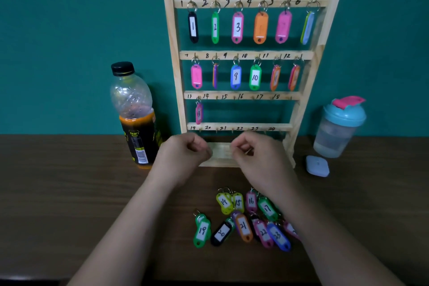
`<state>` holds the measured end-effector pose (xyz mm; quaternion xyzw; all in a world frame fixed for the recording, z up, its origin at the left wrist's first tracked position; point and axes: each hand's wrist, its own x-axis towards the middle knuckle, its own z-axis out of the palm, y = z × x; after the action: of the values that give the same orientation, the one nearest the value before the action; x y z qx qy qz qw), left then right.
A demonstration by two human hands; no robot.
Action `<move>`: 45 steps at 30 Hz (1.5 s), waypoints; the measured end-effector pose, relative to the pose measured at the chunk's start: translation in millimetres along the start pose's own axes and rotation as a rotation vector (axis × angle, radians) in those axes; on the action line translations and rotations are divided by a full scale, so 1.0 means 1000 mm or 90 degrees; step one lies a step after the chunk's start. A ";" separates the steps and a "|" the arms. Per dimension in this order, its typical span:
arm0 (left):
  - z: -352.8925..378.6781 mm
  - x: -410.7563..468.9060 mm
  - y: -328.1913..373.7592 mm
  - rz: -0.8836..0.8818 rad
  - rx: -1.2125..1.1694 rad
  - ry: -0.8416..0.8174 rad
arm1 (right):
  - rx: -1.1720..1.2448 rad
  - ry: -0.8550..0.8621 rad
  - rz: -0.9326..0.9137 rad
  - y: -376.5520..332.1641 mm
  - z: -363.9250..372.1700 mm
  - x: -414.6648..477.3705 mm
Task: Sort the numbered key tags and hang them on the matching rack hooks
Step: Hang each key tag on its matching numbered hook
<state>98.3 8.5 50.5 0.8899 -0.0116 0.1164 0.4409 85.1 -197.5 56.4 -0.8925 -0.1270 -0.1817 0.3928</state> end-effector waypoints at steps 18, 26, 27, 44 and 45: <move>0.021 -0.011 -0.008 -0.036 0.189 -0.271 | -0.123 -0.293 0.065 0.027 0.018 -0.009; 0.016 -0.008 -0.014 -0.029 0.181 -0.283 | -0.143 -0.335 0.082 0.022 0.026 -0.002; 0.014 -0.007 -0.014 -0.033 0.169 -0.276 | -0.151 -0.341 0.078 0.021 0.026 -0.002; -0.005 -0.007 -0.006 -0.002 -0.117 -0.150 | -0.295 -0.381 -0.039 0.009 0.033 0.000; -0.005 -0.008 -0.005 -0.003 -0.127 -0.142 | -0.305 -0.387 -0.045 0.009 0.033 0.000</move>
<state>90.5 14.9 47.7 0.8490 -0.0701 0.0143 0.5236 95.8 -179.0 30.1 -0.9672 -0.2220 0.0531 0.1113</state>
